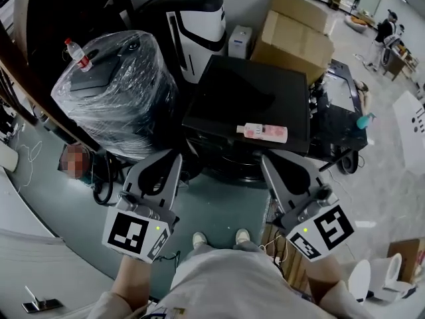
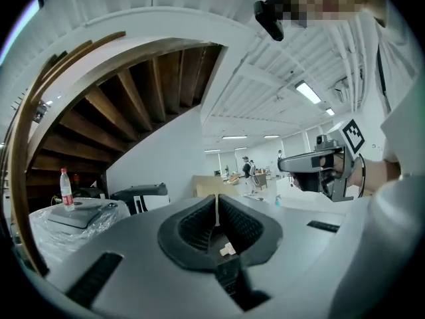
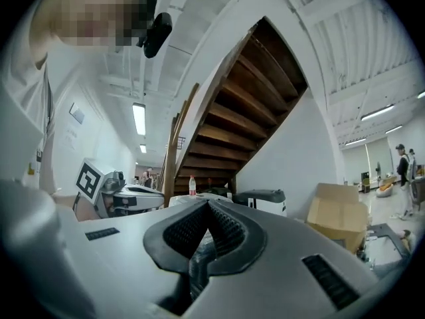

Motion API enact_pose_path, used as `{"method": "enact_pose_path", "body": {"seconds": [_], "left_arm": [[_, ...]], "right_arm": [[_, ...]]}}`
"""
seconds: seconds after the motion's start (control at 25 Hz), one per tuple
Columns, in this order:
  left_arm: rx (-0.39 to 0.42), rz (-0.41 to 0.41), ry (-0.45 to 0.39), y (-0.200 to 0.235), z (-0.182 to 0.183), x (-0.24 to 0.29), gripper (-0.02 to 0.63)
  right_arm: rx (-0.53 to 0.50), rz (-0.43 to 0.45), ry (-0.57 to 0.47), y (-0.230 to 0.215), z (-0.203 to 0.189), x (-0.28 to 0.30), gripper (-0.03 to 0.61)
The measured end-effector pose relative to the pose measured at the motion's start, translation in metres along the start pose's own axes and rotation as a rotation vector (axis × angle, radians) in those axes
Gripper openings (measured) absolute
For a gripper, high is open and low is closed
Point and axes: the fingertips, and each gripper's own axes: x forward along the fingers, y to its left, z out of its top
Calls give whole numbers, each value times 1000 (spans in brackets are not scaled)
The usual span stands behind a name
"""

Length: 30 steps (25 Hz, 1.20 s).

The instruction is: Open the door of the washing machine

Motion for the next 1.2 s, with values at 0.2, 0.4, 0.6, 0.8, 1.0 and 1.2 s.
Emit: {"method": "enact_pose_path", "body": {"seconds": [0.2,0.4,0.6,0.8,1.0,1.2], "left_arm": [[5,-62,-29,-30,19,10,29],[30,-104,-58,-51,32,21,29],[42,-134,-48,-63,32,33,29],[39,-147,-37,-64,28,36,29],[20,-150,-9,-59,24,40,29],[40,-149,-18,-51,21,46,29]], "right_arm": [[-23,-46,-39,-11,23,-35,26],[-41,-88,-58,-22,33,-60,26],[-42,-110,-34,-28,24,-72,26],[-21,-120,-27,-32,19,-72,26],[-24,-110,-32,-32,21,-62,26],[-59,-103,-29,-37,21,-50,26]]}}
